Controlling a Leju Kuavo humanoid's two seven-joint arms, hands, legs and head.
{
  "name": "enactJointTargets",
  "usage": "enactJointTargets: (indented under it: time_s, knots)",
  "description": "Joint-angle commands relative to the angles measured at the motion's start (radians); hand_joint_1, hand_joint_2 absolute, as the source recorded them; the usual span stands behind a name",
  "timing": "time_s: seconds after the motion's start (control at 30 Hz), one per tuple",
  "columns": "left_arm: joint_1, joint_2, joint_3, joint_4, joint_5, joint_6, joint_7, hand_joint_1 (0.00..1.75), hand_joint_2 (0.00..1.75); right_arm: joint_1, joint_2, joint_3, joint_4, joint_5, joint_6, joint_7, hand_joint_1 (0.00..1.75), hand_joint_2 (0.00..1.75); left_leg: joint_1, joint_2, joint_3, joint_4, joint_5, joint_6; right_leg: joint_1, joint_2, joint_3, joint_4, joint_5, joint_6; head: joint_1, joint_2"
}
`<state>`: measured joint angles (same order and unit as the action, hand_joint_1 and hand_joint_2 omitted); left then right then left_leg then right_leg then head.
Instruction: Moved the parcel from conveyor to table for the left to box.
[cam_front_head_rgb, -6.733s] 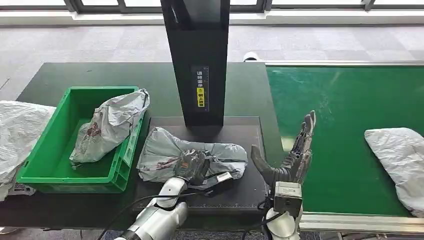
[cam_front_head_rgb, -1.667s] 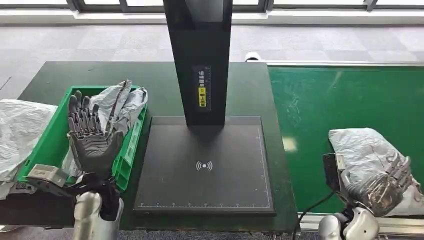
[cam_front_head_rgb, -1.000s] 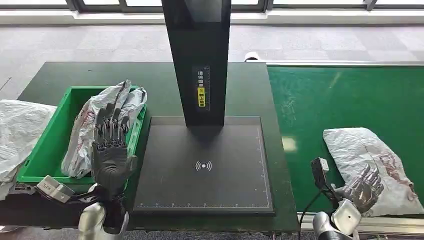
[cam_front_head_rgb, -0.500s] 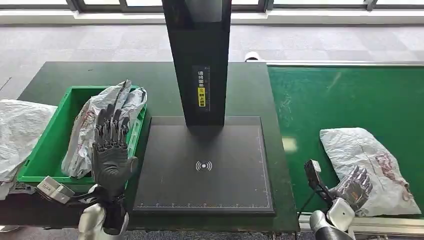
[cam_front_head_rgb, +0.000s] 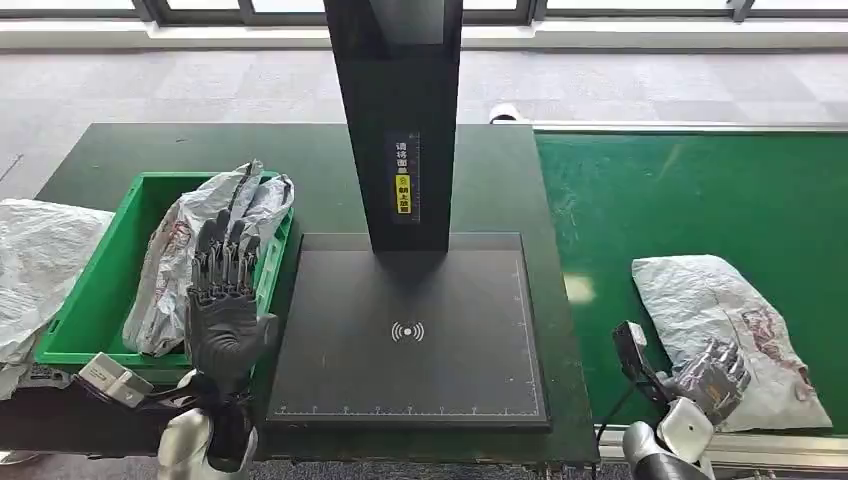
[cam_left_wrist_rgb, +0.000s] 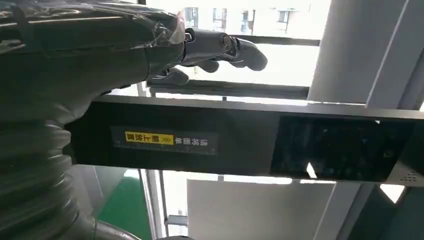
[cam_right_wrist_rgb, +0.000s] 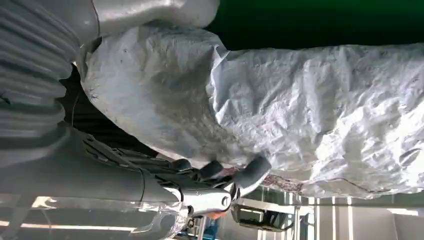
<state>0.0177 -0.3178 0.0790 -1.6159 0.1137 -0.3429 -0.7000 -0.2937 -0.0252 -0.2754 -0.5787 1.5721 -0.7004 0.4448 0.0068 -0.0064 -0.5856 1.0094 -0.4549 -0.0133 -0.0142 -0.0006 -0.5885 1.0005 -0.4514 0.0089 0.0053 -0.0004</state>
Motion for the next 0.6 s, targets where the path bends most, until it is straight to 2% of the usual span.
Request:
enactJointTargets:
  time_s: [0.03,0.6]
  knots:
    - [0.031,-0.031,-0.003,0.061,0.006,0.022,0.014,0.00,1.75,-0.032,-0.021,-0.036,0.088,-0.001,0.002,0.087,1.75,1.75,-0.001,0.001,0.003,-0.002,0.000,0.001,-0.001,0.001,0.002,-0.002,0.000,0.000,0.000,0.000]
    - [0.019,-0.031,0.022,0.087,0.013,0.029,0.020,0.00,1.75,-0.056,-0.016,-0.036,0.106,-0.001,0.005,0.072,1.75,1.75,0.000,0.001,0.003,-0.002,-0.001,0.000,0.000,0.001,0.003,-0.002,0.000,-0.001,0.000,0.000]
